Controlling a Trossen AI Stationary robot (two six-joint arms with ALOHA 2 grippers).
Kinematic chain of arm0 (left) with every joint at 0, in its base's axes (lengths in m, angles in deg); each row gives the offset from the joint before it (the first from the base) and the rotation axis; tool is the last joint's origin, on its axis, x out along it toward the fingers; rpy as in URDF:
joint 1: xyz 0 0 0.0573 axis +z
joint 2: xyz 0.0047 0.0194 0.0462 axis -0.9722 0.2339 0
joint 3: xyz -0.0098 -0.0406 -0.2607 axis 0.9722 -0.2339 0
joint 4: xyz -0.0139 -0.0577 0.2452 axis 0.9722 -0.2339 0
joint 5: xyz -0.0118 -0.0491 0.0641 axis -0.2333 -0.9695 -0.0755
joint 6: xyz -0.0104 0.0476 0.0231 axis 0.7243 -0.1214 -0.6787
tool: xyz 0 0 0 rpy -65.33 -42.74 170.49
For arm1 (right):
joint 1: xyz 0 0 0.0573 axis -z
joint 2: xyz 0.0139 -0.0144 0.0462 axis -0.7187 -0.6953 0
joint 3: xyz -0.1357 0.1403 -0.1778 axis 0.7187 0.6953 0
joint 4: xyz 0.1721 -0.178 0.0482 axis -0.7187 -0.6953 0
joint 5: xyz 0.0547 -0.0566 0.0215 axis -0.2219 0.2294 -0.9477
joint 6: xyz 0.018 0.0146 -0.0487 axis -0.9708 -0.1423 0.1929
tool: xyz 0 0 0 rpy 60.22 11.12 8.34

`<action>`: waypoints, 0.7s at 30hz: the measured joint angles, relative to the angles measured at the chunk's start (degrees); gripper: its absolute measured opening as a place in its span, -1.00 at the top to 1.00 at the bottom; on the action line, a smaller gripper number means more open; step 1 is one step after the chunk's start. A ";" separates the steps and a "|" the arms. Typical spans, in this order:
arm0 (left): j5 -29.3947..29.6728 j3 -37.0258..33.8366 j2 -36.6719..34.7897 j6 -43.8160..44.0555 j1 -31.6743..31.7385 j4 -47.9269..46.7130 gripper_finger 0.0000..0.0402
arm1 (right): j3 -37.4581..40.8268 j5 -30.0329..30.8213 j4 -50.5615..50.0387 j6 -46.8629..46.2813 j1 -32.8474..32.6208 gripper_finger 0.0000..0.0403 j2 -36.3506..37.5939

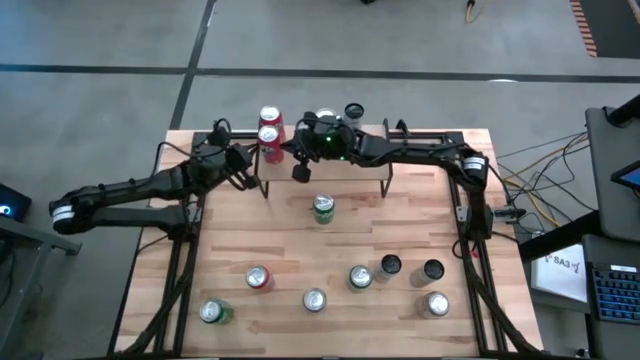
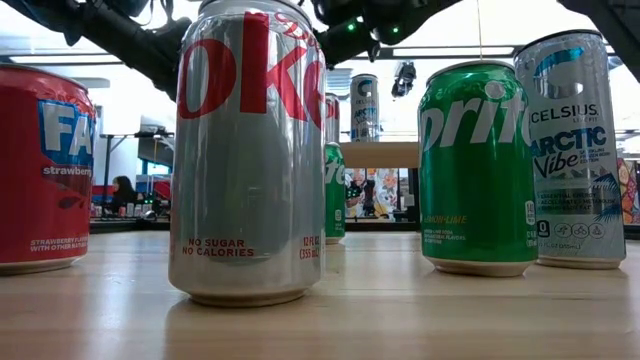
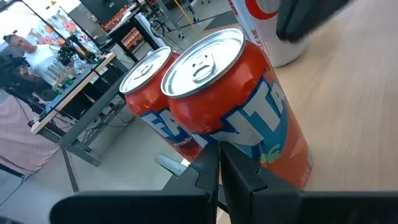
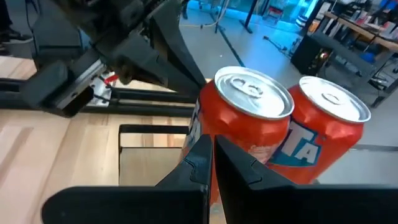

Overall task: Place canned beverage on shelf
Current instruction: Put the top orange soda can on the shelf aligned with the other orange soda can

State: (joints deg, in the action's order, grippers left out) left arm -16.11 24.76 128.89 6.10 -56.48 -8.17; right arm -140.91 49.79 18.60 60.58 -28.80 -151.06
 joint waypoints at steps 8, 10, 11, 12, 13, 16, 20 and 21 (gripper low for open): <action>0.01 0.00 0.06 0.30 0.01 0.15 1.00 | 0.00 0.02 1.05 -0.39 0.42 0.96 -0.58; -0.01 0.00 0.06 0.33 0.00 0.36 1.00 | 0.00 0.02 1.24 -0.39 0.51 0.96 -0.91; -0.03 0.00 0.06 0.35 0.00 0.53 1.00 | 0.00 0.04 1.53 -0.43 0.52 0.96 -1.00; -0.29 -0.01 0.06 0.41 0.00 0.67 1.00 | 0.00 0.08 1.50 -0.61 0.53 0.96 -1.07; -1.05 0.00 0.06 0.59 0.00 0.75 1.00 | 0.00 0.24 1.61 -0.63 0.61 0.96 -1.24; -2.88 -0.01 0.20 1.31 0.02 0.96 1.00 | 0.00 0.55 2.01 -1.10 0.65 0.96 -1.45; -3.49 0.00 0.69 1.77 0.00 1.17 1.00 | 0.00 2.04 2.09 -1.13 0.64 0.96 -1.45; -3.49 0.00 0.85 1.84 0.00 1.20 1.00 | 0.00 2.16 2.07 -1.14 0.66 0.96 -1.45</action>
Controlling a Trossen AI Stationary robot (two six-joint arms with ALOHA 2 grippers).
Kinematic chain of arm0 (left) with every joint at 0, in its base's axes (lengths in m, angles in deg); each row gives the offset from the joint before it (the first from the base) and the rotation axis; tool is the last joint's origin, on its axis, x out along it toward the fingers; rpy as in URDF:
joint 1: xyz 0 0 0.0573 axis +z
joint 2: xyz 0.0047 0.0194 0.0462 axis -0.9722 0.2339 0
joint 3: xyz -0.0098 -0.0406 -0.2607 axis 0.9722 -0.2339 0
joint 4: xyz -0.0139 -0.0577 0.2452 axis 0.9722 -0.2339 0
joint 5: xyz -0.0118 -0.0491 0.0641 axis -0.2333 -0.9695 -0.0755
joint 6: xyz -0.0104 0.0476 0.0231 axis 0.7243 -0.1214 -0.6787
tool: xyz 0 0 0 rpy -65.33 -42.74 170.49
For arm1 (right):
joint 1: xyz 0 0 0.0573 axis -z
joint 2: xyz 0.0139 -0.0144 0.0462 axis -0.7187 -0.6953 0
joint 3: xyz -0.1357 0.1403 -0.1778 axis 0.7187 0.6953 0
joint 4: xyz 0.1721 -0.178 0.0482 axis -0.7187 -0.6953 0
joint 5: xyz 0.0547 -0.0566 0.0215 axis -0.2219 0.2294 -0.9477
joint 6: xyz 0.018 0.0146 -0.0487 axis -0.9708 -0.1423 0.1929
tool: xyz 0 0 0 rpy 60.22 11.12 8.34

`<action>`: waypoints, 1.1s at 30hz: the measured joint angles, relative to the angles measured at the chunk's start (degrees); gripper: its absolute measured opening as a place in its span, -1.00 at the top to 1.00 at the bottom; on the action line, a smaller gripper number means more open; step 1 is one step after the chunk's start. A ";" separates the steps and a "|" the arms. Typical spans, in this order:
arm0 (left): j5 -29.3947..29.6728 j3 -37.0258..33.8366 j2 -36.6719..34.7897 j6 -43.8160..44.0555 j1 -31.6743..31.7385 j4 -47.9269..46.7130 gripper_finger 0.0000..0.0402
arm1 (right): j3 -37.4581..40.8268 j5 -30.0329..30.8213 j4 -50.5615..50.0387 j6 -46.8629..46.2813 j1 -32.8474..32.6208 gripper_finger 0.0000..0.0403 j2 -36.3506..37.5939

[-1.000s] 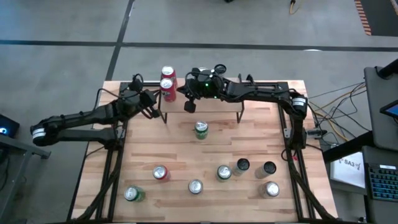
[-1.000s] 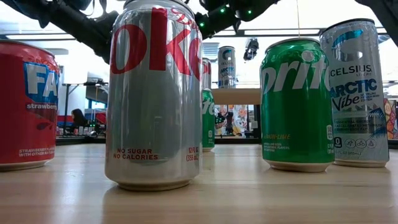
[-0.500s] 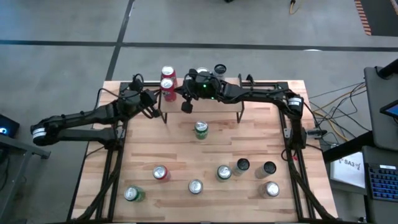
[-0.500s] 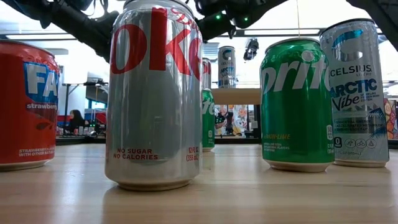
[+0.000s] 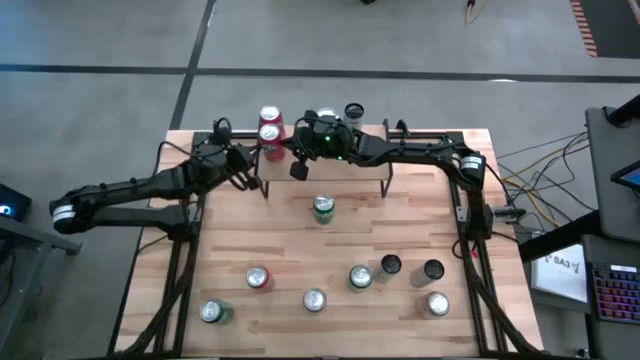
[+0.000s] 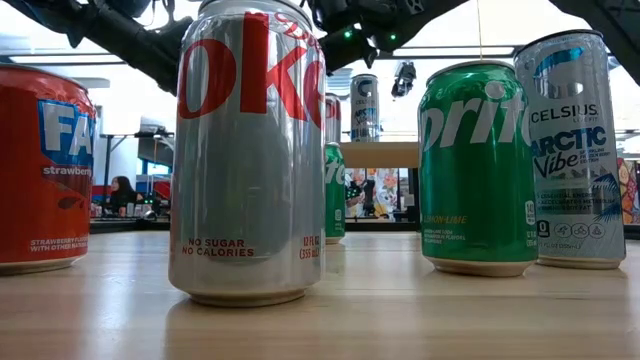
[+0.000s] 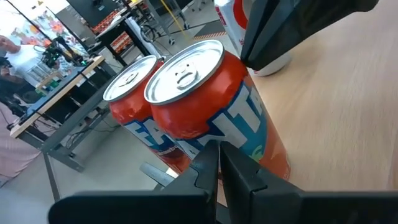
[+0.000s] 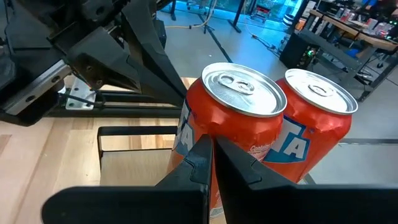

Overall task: Place canned beverage on shelf
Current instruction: Put the top orange soda can on the shelf aligned with the other orange soda can, then put the left white-blue soda can on the shelf aligned with the other white-blue soda can

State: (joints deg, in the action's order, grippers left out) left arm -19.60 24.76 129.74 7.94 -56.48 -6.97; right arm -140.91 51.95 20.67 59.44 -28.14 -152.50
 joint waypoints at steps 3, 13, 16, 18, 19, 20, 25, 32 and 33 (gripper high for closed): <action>0.00 -0.01 0.43 0.09 0.00 0.00 1.00 | 0.00 0.01 0.00 0.00 0.08 0.95 0.00; 0.41 0.00 -1.35 1.08 -0.04 -0.49 1.00 | 0.00 0.02 -1.45 -0.17 -0.19 0.95 0.95; 0.39 -0.02 -2.76 2.78 -0.15 -1.08 1.00 | 0.00 0.01 -2.33 -0.28 -0.39 0.95 1.80; 0.38 -0.02 -3.79 4.33 -0.53 -1.16 1.00 | 0.00 -0.01 -3.06 -0.26 -0.62 0.95 2.21; 0.39 -0.02 -4.22 5.09 -0.94 -1.17 1.00 | 0.00 0.00 -3.32 -0.21 -0.78 0.95 2.32; 0.36 -0.02 -4.67 5.86 -1.47 -1.22 1.00 | 0.00 0.01 -3.77 -0.19 -0.95 0.95 2.53; -1.00 -0.02 -6.15 9.63 -5.51 -1.46 1.00 | 0.00 -0.04 -7.42 -0.15 -1.95 0.95 4.16; -1.46 -0.02 -6.15 14.19 -13.20 -0.51 1.00 | -0.02 -0.08 -15.08 -0.15 -4.02 0.95 8.07; -1.40 -0.02 -6.15 14.69 -14.17 -0.17 1.00 | -0.02 -0.10 -16.20 -0.27 -4.34 0.95 8.80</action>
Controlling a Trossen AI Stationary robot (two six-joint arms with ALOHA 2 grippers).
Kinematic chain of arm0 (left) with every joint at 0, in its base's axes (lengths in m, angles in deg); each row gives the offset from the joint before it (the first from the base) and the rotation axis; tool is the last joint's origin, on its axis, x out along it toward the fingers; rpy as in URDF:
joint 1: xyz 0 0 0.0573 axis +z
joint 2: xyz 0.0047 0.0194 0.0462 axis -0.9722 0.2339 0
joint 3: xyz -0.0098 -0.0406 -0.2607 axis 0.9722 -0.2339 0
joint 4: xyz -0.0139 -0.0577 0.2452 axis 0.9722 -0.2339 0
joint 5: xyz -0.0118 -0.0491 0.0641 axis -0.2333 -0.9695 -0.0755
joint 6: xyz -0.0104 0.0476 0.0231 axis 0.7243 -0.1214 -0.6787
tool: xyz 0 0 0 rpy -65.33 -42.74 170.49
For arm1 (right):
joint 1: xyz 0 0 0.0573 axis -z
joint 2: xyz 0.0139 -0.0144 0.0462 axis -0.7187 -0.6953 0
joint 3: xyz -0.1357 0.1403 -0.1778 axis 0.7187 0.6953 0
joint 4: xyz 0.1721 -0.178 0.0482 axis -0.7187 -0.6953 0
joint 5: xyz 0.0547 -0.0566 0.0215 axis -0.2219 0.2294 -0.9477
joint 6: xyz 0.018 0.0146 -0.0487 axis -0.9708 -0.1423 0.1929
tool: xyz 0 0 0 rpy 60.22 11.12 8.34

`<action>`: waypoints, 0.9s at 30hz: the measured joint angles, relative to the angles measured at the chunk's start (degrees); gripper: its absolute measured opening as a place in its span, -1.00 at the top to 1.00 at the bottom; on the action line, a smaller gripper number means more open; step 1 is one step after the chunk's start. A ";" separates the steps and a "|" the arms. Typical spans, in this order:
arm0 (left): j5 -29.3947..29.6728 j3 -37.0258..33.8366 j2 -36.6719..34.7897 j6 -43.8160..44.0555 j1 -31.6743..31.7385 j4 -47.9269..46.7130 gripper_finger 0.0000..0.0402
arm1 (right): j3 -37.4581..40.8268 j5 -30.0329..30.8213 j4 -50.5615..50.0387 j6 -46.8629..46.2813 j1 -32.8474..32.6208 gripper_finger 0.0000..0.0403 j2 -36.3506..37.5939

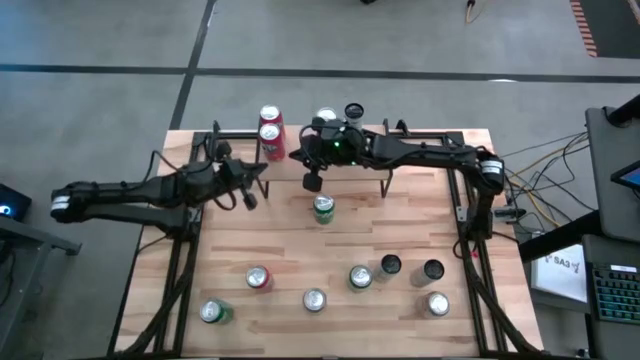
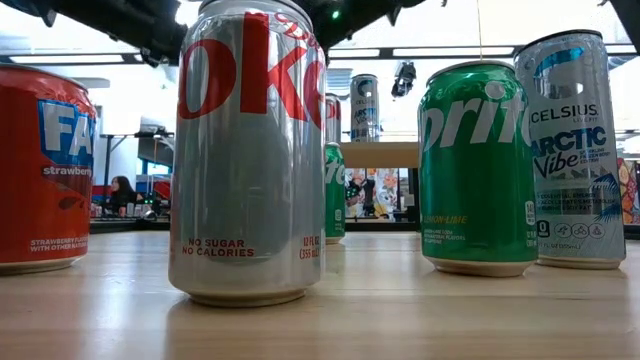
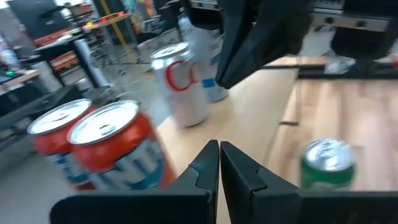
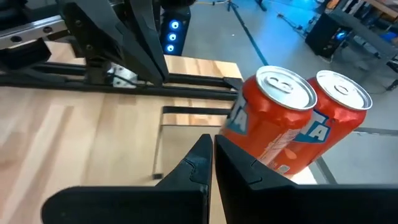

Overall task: Place canned beverage on shelf
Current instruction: Put the left white-blue soda can on the shelf aligned with the other white-blue soda can

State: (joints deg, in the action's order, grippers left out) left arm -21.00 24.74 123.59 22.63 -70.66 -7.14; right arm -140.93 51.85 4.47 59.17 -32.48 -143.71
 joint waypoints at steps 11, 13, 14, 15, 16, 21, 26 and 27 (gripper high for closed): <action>0.24 0.00 0.49 0.59 -5.39 5.92 1.00 | 0.00 -0.74 -19.10 -13.27 -4.73 0.96 8.01; 0.26 0.00 0.81 0.74 -5.39 6.59 1.00 | 0.00 -0.79 -22.26 -16.00 -6.23 0.96 9.00; 0.07 0.00 1.16 0.83 -5.39 6.93 1.00 | 0.00 -0.79 -23.80 -17.35 -7.04 0.96 9.40; -0.34 0.00 1.46 1.01 -5.41 7.53 1.00 | 0.00 -0.78 -25.09 -18.64 -7.96 0.96 9.72; -0.99 0.00 1.69 1.01 -5.41 8.01 1.00 | 0.00 -0.79 -26.31 -20.13 -8.90 0.96 10.03; -3.84 0.00 3.37 1.11 -5.52 11.23 1.00 | 0.00 -1.24 -32.80 -26.77 -13.43 0.96 10.39; -4.66 0.00 4.59 1.15 -5.70 13.78 1.00 | 0.00 -3.18 -39.95 -32.53 -16.17 0.96 10.39; -4.67 0.00 4.73 1.15 -5.78 14.03 1.00 | 0.00 -4.11 -41.07 -33.45 -16.50 0.96 10.39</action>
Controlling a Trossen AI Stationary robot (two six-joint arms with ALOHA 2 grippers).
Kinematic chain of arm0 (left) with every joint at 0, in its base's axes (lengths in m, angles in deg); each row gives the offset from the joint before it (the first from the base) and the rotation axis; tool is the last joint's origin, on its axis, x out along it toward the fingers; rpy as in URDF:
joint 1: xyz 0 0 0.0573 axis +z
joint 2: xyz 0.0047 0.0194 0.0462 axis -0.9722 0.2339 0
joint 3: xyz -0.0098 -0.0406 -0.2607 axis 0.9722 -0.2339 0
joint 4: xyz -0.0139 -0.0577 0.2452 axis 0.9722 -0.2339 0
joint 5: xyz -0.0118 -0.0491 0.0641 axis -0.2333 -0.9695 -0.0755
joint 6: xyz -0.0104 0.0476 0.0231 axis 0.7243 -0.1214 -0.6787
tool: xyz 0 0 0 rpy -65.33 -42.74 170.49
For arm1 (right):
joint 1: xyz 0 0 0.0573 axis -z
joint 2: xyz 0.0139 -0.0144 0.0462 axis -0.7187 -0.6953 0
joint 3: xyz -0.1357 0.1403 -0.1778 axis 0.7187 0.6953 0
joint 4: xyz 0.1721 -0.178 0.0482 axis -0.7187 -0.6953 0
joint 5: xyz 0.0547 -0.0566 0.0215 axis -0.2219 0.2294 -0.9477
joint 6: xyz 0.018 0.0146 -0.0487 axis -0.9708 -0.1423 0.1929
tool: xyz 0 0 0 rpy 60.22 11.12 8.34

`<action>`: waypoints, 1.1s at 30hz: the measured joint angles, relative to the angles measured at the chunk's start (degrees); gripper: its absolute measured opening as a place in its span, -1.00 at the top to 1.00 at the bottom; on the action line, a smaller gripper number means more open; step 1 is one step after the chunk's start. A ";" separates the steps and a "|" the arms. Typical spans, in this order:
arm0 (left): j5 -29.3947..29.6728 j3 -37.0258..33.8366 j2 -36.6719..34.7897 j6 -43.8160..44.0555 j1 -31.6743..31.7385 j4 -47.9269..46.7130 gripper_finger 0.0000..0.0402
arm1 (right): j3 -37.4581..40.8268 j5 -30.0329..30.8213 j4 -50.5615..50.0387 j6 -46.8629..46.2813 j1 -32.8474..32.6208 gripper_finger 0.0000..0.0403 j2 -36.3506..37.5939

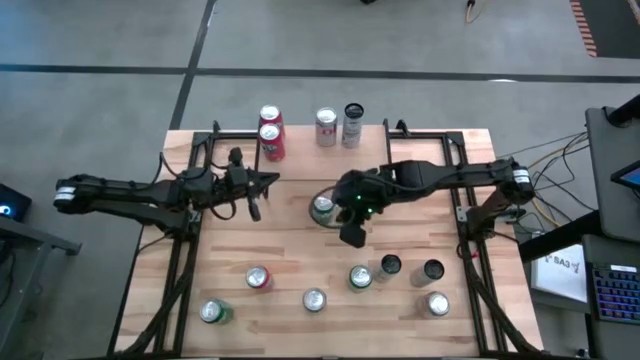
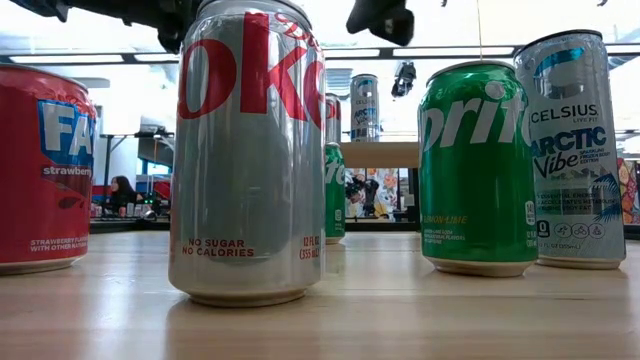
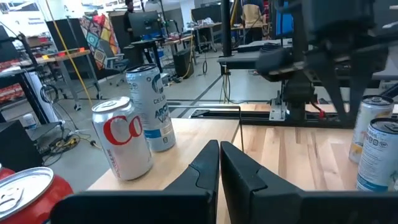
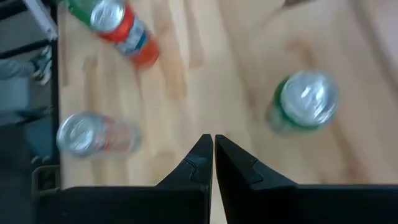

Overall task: Place canned beverage on shelf
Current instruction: Put the left white-blue soda can on the shelf aligned with the other white-blue soda can

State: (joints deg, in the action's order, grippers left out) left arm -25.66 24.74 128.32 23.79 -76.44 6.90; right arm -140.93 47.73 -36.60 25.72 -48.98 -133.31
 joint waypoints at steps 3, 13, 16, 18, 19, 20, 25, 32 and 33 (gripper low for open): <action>0.01 0.00 0.30 0.11 0.00 1.31 1.00 | 0.00 -2.74 -3.40 -2.08 -0.79 0.96 0.23; -0.01 0.00 0.71 0.91 0.00 3.23 1.00 | 0.00 -4.81 -20.50 -4.01 -1.92 0.96 2.69; -0.01 0.00 0.71 1.58 0.00 3.23 1.00 | 0.00 -5.39 -23.35 -6.48 -2.01 0.96 3.96; -0.01 0.00 0.71 1.62 -0.01 3.23 1.00 | 0.00 -5.68 -25.53 -8.34 -2.01 0.95 4.89; -0.01 0.00 0.71 1.65 0.00 3.23 1.00 | 0.00 -5.70 -26.61 -9.46 -2.00 0.95 5.33; -0.01 0.00 0.71 1.71 -0.01 3.23 1.00 | 0.00 -5.68 -27.67 -10.49 -2.01 0.95 5.76; -0.01 0.00 0.71 1.97 0.00 3.47 1.00 | 0.00 -5.62 -30.74 -14.27 -3.16 0.95 7.29; -0.03 0.00 0.70 3.36 0.00 3.62 1.00 | -0.02 -5.42 -32.42 -22.84 -5.88 0.95 8.15; -0.03 0.00 0.70 3.53 -0.01 3.62 1.00 | -0.02 -5.44 -32.86 -24.03 -6.49 0.95 8.11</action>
State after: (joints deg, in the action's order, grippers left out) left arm -25.70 24.74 129.02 27.32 -76.44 10.52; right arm -140.95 42.29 -69.46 1.70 -55.47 -125.20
